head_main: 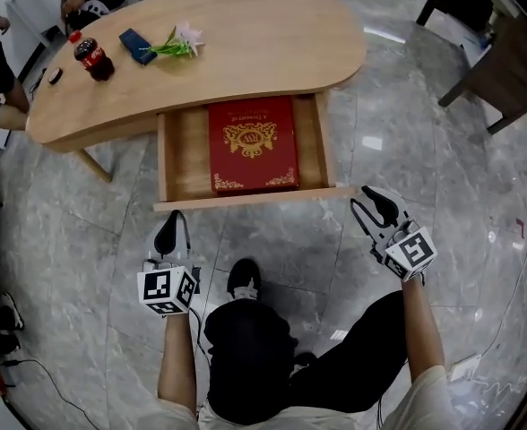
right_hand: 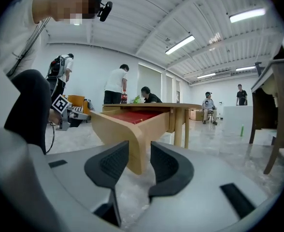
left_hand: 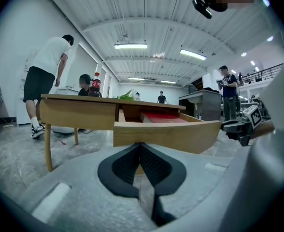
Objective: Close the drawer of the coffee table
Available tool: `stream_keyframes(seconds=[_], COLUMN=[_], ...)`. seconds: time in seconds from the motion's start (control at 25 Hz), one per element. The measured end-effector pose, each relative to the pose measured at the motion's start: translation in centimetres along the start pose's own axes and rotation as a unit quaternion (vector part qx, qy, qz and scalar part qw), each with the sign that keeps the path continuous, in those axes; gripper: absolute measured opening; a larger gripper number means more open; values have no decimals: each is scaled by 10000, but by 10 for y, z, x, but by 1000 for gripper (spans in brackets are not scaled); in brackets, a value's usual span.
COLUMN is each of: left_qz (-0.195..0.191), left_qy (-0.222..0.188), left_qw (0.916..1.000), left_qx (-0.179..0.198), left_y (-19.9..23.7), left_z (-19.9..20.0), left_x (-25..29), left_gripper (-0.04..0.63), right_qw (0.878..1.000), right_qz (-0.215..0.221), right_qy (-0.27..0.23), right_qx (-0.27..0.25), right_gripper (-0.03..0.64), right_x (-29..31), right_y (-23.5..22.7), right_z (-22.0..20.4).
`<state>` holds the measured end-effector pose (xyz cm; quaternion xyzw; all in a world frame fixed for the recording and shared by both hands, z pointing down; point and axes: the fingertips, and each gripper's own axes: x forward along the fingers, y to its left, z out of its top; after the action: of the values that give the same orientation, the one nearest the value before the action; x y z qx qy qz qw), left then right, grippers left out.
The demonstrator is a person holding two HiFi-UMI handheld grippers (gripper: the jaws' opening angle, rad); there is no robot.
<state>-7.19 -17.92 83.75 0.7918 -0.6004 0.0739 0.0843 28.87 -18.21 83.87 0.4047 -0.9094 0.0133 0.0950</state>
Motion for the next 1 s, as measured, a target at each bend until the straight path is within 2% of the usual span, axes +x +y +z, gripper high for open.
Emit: stream_keyframes(seconds=[0.12,0.2,0.28,0.44,0.68,1.0], left_qz=[-109,-156,-195,-198,-229,-322], left_qy=[62,166,262,237,238,340], left_qw=[9999,9995,9990,9993,9994,9988], left_qx=[23,201,290,230,112,137], left_y=[-6,-9,-9,-8,-8,-8], left_z=[-2,-3,-3,-3,-2,2], left_x=[5,4,4,3,2,1], left_gripper=[9,9,9,9,9,9], right_qw=[9998,9995,9997,9995,9990,9989], right_qz=[-26,-39,79,246,275,294], right_qy=[82,192,168,196,360,343], right_qx=[-186,-265,-168,-37,-22,107], right_gripper=[149,151,149,140,130,129], right_x=[6,11,16,16,15,13], right_y=[0,1,3,5,5,4], right_z=[-1,-3,-4,-5,-1,1])
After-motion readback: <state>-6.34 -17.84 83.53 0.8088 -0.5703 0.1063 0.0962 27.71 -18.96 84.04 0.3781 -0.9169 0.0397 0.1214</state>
